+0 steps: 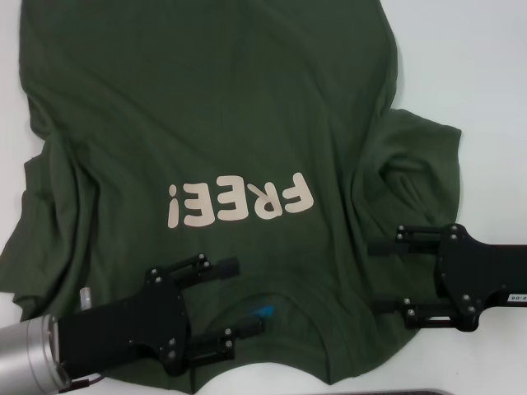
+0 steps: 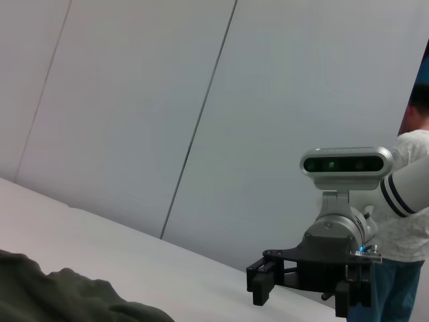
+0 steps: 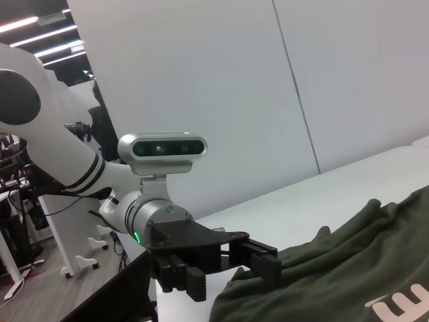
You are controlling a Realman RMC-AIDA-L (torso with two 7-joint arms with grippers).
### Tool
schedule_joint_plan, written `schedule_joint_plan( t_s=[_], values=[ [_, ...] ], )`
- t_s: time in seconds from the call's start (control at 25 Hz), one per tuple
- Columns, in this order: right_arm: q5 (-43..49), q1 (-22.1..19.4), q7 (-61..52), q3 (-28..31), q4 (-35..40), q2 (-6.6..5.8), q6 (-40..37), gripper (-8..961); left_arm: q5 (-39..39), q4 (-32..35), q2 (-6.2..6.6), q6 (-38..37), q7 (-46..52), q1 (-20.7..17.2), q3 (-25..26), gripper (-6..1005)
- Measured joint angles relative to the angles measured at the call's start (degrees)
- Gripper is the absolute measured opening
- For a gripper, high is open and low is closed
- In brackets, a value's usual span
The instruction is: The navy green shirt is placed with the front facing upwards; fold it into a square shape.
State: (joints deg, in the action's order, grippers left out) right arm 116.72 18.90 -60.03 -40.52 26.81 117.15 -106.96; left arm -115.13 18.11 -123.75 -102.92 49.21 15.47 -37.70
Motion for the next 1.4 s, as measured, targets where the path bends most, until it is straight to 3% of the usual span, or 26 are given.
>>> schedule_joint_plan(
  t_s=[0.8, 0.96, 1.08, 1.16, 1.4],
  values=[
    [0.0, 0.36, 0.0, 0.0, 0.0, 0.0, 0.0, 733, 0.38, 0.02, 0.09, -0.64, 1.58, 0.61, 0.81, 752],
    [0.0, 0.4, 0.0, 0.0, 0.0, 0.0, 0.0, 733, 0.71, 2.5, 0.64, -0.82, 13.85, 1.97, 3.39, 752],
    [0.0, 0.62, 0.0, 0.03, 0.0, 0.0, -0.01, 732, 0.66, 6.19, 1.72, 0.3, 31.66, 3.71, 4.55, 752],
    [0.0, 0.75, 0.0, 0.03, 0.0, 0.03, 0.0, 732, 0.32, 7.7, 3.28, 1.04, 43.23, 5.24, 4.65, 753],
    [0.0, 1.18, -3.67, 0.0, 0.0, 0.12, 0.0, 732, 0.37, 9.95, 6.99, 0.35, 63.05, 7.47, 5.21, 753]
  ],
)
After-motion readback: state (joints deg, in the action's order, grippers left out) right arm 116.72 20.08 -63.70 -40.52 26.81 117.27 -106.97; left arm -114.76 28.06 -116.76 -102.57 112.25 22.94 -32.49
